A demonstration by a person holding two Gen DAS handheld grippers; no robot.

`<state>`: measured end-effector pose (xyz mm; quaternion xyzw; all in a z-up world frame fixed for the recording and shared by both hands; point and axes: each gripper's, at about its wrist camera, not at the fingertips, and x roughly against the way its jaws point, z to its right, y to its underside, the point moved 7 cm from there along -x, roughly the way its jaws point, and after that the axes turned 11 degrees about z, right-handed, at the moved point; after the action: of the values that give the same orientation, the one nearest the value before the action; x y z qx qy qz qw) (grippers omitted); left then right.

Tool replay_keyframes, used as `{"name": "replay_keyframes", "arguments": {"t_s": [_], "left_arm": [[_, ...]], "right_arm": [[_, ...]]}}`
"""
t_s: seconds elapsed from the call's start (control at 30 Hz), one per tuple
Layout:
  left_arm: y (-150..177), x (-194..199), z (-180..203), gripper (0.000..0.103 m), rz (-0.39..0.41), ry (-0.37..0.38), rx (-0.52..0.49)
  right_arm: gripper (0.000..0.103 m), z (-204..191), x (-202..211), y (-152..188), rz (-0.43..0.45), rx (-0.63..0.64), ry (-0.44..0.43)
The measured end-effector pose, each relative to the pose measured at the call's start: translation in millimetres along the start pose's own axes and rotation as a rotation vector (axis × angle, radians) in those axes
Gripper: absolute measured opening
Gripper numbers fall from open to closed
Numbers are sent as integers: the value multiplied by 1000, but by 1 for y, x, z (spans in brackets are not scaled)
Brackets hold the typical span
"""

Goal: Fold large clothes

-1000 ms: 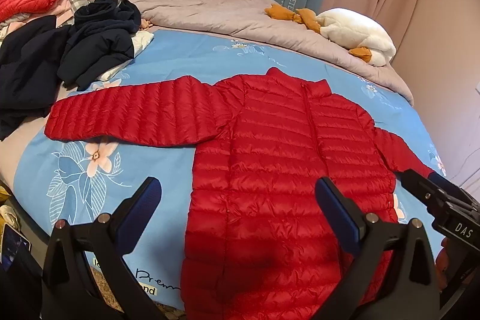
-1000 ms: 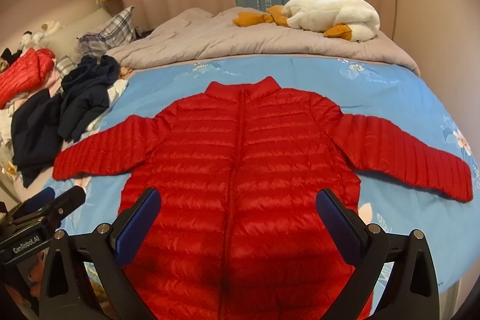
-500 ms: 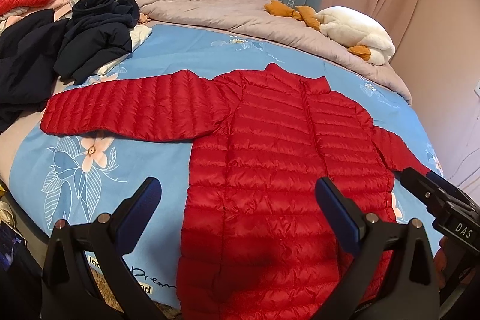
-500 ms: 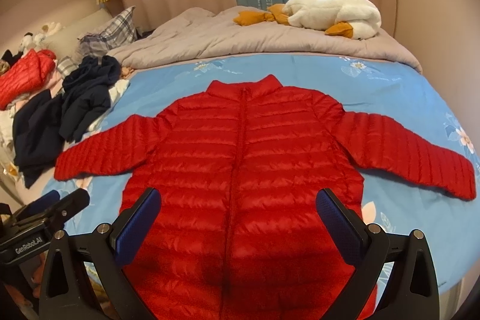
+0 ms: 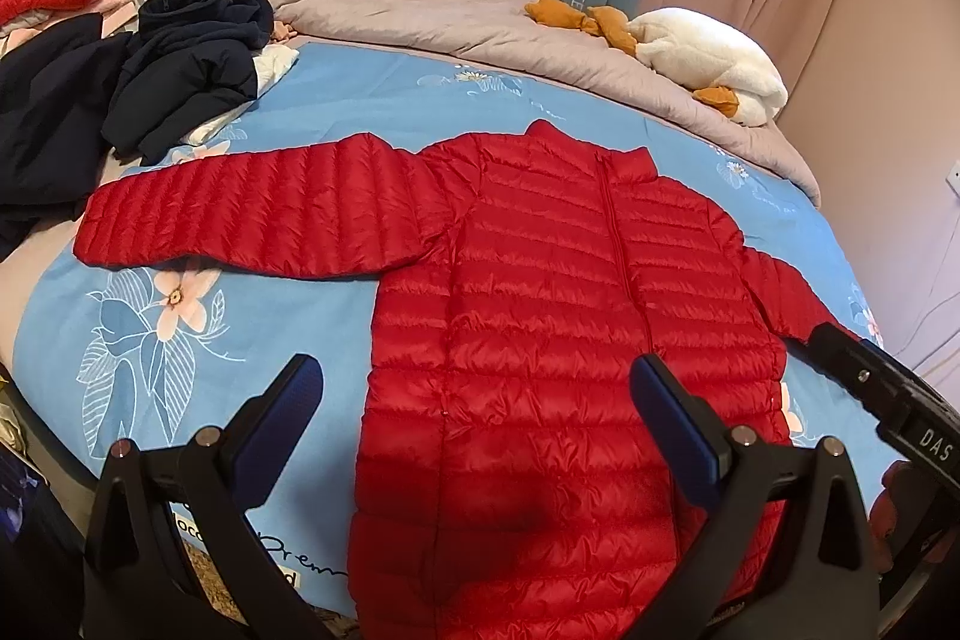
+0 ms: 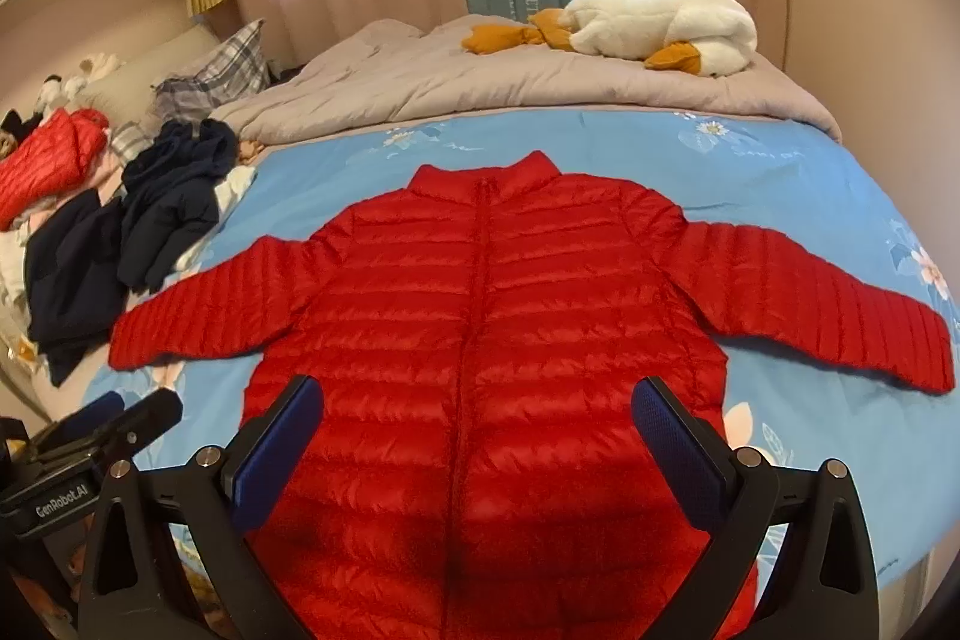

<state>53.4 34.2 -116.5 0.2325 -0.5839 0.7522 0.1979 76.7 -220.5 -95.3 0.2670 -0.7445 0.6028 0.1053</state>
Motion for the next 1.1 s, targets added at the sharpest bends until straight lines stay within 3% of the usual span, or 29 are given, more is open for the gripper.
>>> {"name": "replay_keyframes", "arguments": {"t_s": [0.3, 0.7, 0.9, 1.1], "left_arm": [[3, -2, 5, 102, -15, 24, -7], [8, -12, 8, 102, -49, 19, -16], [19, -23, 12, 102, -87, 15, -32], [40, -45, 15, 101, -169, 1, -55]], "right_arm": [[102, 22, 5, -3, 16, -63, 28], [101, 85, 15, -11, 58, -240, 110], [89, 138, 12, 1, 59, -372, 170], [65, 232, 16, 36, 57, -623, 292]]}}
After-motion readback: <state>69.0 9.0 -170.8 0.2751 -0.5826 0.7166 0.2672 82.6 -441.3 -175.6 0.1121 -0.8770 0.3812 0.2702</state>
